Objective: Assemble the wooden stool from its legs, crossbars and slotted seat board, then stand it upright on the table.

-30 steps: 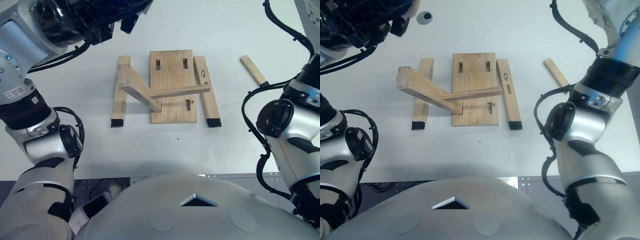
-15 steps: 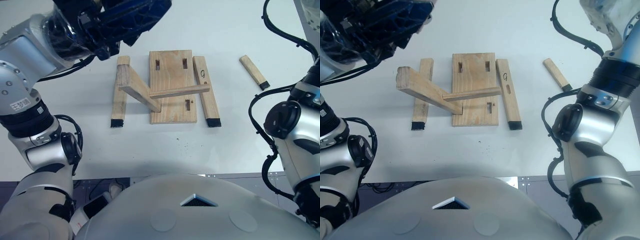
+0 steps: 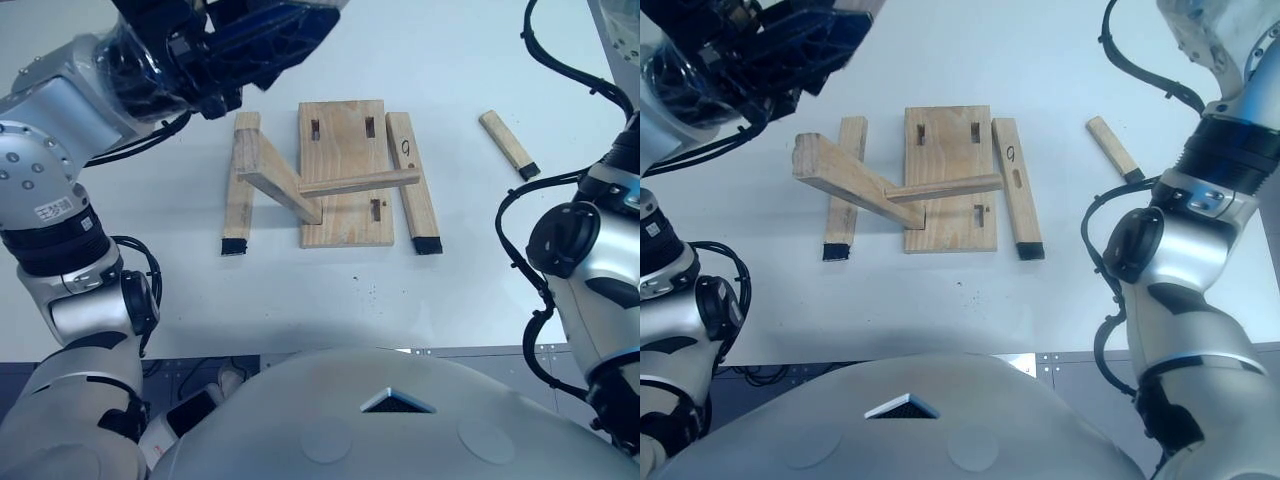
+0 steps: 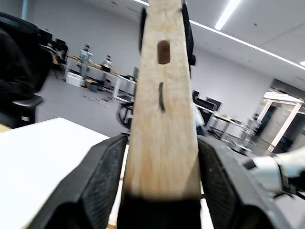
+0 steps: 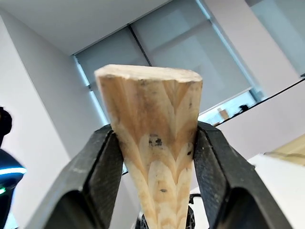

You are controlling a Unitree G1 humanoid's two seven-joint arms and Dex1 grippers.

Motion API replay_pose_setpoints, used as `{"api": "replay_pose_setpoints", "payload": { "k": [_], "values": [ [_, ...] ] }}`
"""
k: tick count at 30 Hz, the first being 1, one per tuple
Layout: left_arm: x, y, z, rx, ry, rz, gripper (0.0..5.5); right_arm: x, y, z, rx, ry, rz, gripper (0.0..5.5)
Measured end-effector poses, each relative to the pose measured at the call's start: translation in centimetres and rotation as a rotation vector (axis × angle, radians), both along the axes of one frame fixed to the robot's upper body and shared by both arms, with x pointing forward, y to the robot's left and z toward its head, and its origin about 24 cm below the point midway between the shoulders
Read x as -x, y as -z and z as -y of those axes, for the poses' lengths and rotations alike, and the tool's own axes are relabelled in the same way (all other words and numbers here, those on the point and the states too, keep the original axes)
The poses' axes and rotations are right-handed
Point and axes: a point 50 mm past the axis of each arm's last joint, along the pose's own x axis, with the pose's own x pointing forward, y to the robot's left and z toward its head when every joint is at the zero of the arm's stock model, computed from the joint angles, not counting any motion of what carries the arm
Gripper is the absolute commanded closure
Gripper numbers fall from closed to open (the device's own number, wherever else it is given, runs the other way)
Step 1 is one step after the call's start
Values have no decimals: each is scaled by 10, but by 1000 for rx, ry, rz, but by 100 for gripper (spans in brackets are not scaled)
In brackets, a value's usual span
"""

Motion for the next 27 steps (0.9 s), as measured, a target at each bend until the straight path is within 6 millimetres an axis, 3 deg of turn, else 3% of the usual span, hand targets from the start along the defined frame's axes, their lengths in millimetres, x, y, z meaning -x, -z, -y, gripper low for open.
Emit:
{"api": "replay_pose_setpoints", "payload": {
  "k": [4,7,10,15,17,25,27],
  "values": [
    [-3,-3,-3,24,-16,2,202,-6,-16,0,2,124,70,347],
    [-7,2,-7,11,-71,-26,200,-7,-15,-5,76,184,137,347],
    [-14,6,-20,18,-167,-65,200,6,-2,-2,195,205,232,347],
    [-19,6,-31,41,-246,-89,200,18,31,12,324,246,221,347],
    [-14,-14,-31,97,-200,-1,200,10,60,33,483,417,66,347],
    [-14,-16,-28,91,-188,27,200,17,56,29,471,328,91,347],
    [-14,-15,-30,85,-202,25,200,22,57,40,549,317,102,347]
  ]
}}
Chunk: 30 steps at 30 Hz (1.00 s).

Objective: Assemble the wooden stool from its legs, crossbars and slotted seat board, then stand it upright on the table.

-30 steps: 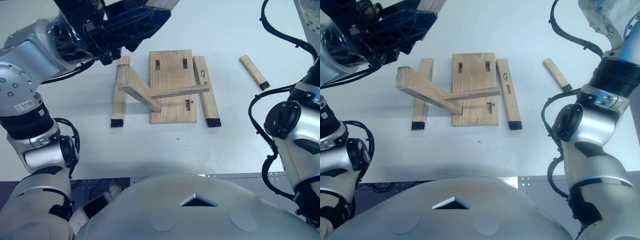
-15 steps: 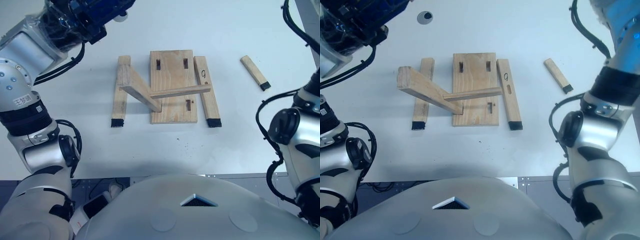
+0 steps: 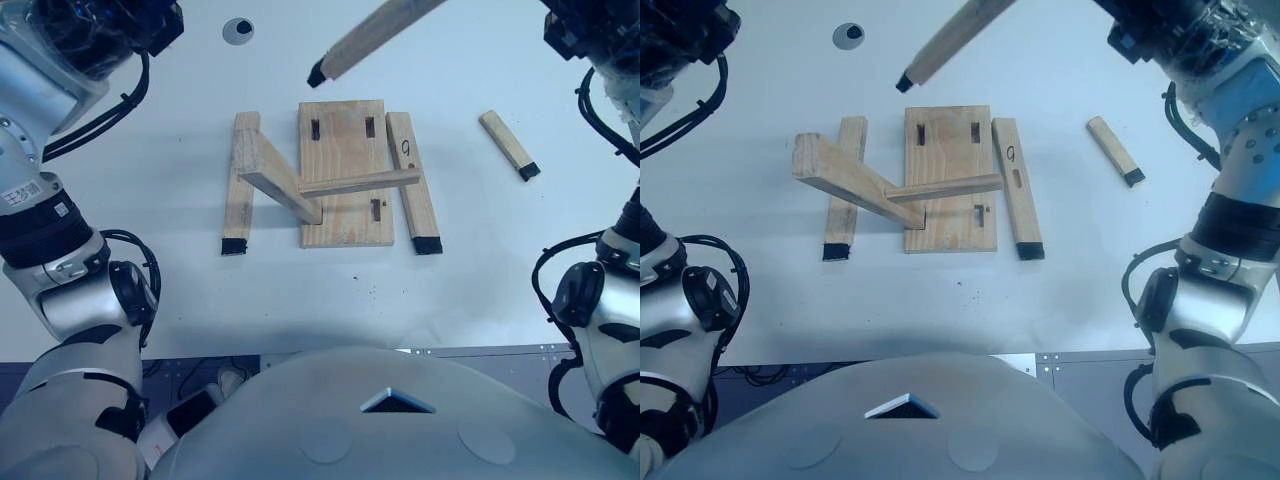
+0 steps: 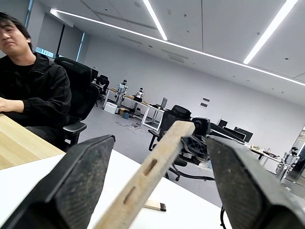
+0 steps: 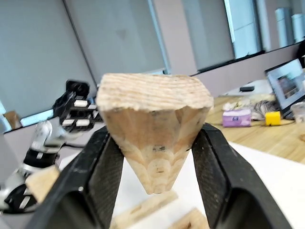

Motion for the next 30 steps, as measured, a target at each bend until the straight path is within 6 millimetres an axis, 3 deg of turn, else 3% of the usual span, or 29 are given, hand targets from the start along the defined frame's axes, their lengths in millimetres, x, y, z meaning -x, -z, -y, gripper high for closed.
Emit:
{"api": "replay_pose_setpoints", "payload": {
  "k": [4,9,21,30],
  "values": [
    [-1,2,-2,-7,-17,-3,200,15,4,18,189,-58,-12,347],
    [-1,9,-1,-39,-30,-25,200,29,3,25,399,-198,-29,347],
    [2,15,0,-54,-46,-32,200,32,5,15,368,-276,-58,347],
    [2,17,0,-54,-48,-38,200,34,22,10,347,-282,-106,347]
  ]
}}
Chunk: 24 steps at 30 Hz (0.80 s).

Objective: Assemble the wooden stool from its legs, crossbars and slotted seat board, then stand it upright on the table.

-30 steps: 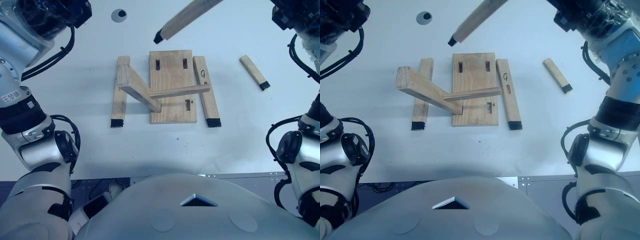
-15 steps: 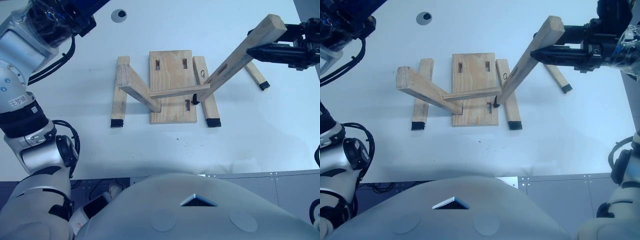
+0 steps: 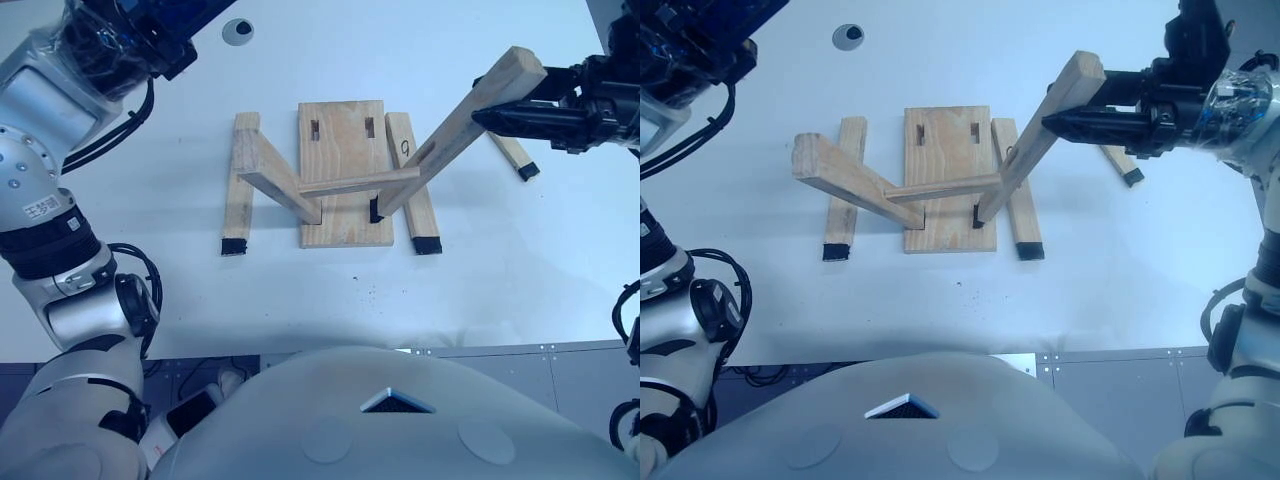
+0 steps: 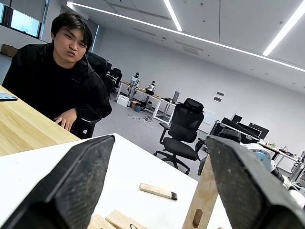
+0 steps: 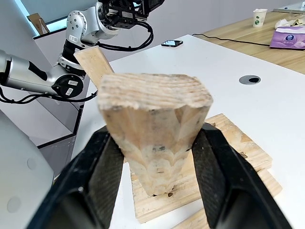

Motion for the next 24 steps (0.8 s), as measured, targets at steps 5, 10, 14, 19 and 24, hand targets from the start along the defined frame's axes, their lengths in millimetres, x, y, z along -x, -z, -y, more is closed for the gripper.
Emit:
{"api": "replay_pose_setpoints", "payload": {
  "k": [5,10,14,19,24],
  "values": [
    [0,2,0,2,-2,-5,200,-3,-3,-4,30,-19,35,347],
    [3,5,4,1,4,-11,200,-2,-11,-24,104,-100,148,347],
    [7,6,5,-5,10,-4,200,1,-11,-31,136,-133,179,347],
    [23,-14,13,-236,132,42,200,7,-9,-30,160,-137,199,347],
    [21,-43,41,-618,307,-55,200,14,-7,-26,184,-125,208,347]
  ]
}}
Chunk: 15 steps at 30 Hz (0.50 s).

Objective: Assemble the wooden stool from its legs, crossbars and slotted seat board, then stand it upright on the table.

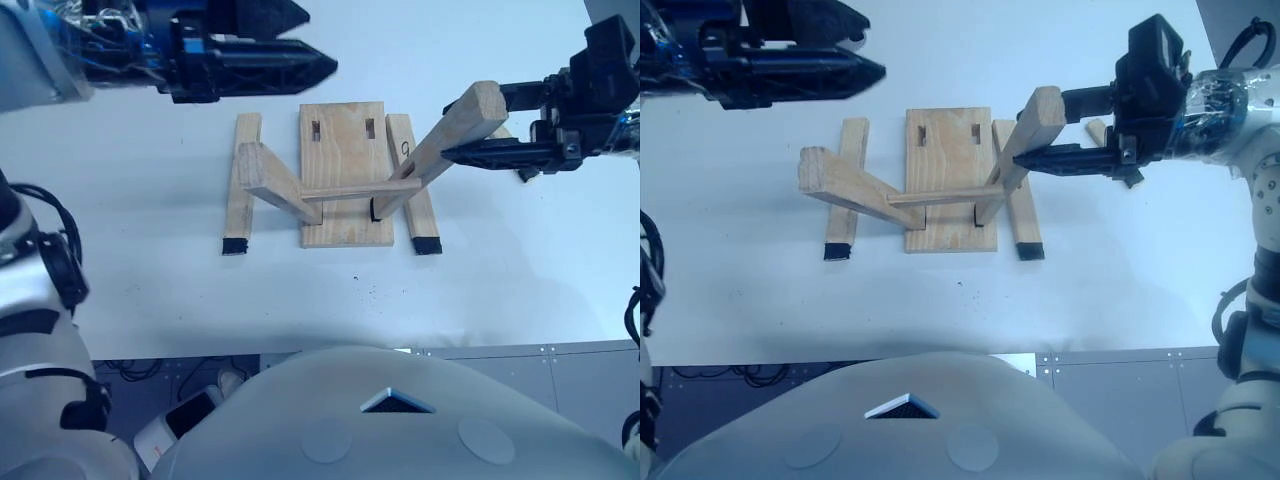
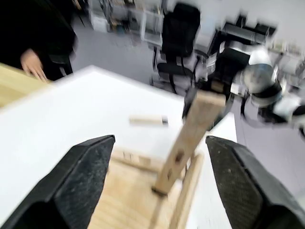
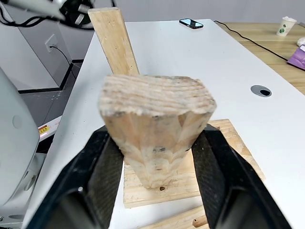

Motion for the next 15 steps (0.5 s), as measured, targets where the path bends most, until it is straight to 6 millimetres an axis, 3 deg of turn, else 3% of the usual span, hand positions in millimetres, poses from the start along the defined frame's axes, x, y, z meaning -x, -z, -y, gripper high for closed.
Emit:
{"api": "replay_pose_setpoints", "payload": {
  "k": [5,11,15],
  "values": [
    [8,-12,46,-383,182,-38,200,2,3,-2,-5,12,11,347],
    [12,16,78,-599,329,-88,200,1,6,-9,-32,8,14,347],
    [9,37,88,-666,355,-71,261,1,7,-9,-34,3,21,347]
  ]
}}
